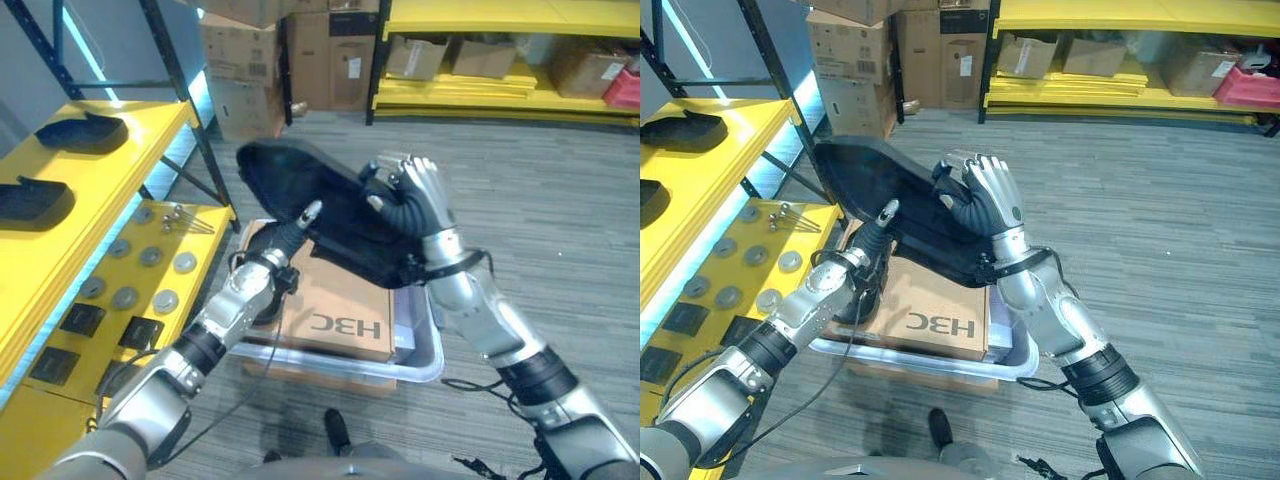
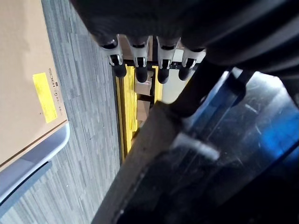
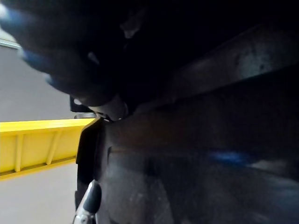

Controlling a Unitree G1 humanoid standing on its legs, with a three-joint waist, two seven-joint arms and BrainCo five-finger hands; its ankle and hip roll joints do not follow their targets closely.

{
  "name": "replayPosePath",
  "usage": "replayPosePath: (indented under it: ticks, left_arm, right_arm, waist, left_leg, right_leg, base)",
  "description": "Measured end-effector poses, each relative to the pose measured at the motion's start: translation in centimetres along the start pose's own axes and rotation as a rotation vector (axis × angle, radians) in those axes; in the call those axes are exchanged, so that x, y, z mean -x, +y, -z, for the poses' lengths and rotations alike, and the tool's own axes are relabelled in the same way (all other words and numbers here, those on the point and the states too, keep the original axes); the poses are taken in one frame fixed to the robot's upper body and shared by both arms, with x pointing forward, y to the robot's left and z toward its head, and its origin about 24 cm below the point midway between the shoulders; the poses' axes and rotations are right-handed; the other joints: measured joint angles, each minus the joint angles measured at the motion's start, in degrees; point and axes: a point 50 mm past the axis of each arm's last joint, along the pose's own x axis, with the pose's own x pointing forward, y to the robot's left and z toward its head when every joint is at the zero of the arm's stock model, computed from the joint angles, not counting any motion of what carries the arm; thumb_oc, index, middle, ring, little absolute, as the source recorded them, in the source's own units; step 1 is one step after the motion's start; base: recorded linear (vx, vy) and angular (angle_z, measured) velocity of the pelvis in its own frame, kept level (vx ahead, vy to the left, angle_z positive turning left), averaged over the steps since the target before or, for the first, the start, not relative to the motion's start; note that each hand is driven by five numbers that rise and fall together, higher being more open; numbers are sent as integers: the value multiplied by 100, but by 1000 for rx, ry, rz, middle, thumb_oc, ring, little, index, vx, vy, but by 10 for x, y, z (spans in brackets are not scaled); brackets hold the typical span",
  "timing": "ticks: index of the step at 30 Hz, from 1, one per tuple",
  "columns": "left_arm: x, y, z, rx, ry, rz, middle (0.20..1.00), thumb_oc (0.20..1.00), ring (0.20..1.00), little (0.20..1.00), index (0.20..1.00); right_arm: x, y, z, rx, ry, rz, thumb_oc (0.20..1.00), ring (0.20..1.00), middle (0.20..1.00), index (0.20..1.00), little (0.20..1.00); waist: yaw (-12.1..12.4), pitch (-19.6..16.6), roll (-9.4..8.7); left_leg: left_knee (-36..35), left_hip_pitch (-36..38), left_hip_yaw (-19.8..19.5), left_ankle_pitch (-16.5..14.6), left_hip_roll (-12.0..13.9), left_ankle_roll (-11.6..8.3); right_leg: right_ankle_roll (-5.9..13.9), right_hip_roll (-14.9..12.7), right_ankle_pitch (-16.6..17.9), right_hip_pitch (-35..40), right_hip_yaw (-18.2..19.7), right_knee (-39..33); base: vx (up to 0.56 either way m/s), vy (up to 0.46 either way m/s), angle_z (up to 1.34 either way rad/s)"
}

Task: Move parts from the plastic box to the shelf.

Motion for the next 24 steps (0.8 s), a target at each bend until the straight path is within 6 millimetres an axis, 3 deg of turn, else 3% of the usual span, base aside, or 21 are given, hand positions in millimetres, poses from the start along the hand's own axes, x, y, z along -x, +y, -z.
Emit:
replayPosePath:
  ticks: [5, 6, 13, 18, 24]
  left_arm:
    - [-4, -7, 9, 17, 26, -3, 1000, 1000, 1000, 1000, 1000]
    - [-4, -8, 11, 24, 32, -6, 200, 200, 200, 200, 200]
    - [-2, -11, 5, 111, -38, -28, 200, 200, 200, 200, 200]
    - [6, -9, -5, 201, -127, -61, 200, 200, 200, 200, 200]
    - [11, -5, -5, 186, -141, -101, 200, 200, 200, 200, 200]
  right_arm:
    - [-3, 5, -4, -18, -12, -9, 200, 200, 200, 200, 200]
    - [-3, 5, -4, -18, -11, -14, 200, 200, 200, 200, 200]
    - [-2, 6, -3, -58, 8, -4, 200, 200, 200, 200, 200]
    - [-3, 8, -5, -118, 36, 60, 200, 200, 200, 200, 200]
    - [-1, 11, -3, -150, 71, 84, 200, 200, 200, 200, 200]
  waist:
    - [46, 2, -2]
    - [48, 2, -2]
    - [34, 18, -32]
    - [13, 24, -165]
    - [54, 25, -250]
  left_leg:
    - [0, -2, -2, 0, 1, 0]
    - [0, -2, -2, 0, 1, 0]
    - [1, 0, 12, 1, 12, -1]
    - [1, -2, 48, 1, 28, -1]
    - [2, -38, -7, 1, 35, 0]
  right_leg:
    - [3, 0, -2, -2, -3, 0]
    - [3, 0, -4, -2, -3, 0]
    - [-1, 18, -11, -18, 7, 19]
    - [-5, 40, -26, -50, 30, 41]
    - [-23, 41, -87, -97, -14, 148]
  base:
    - [-15, -2, 0]
    - [0, 0, 0]
    - [0, 0, 0]
    - [-4, -20, -2]
    - [1, -63, 4]
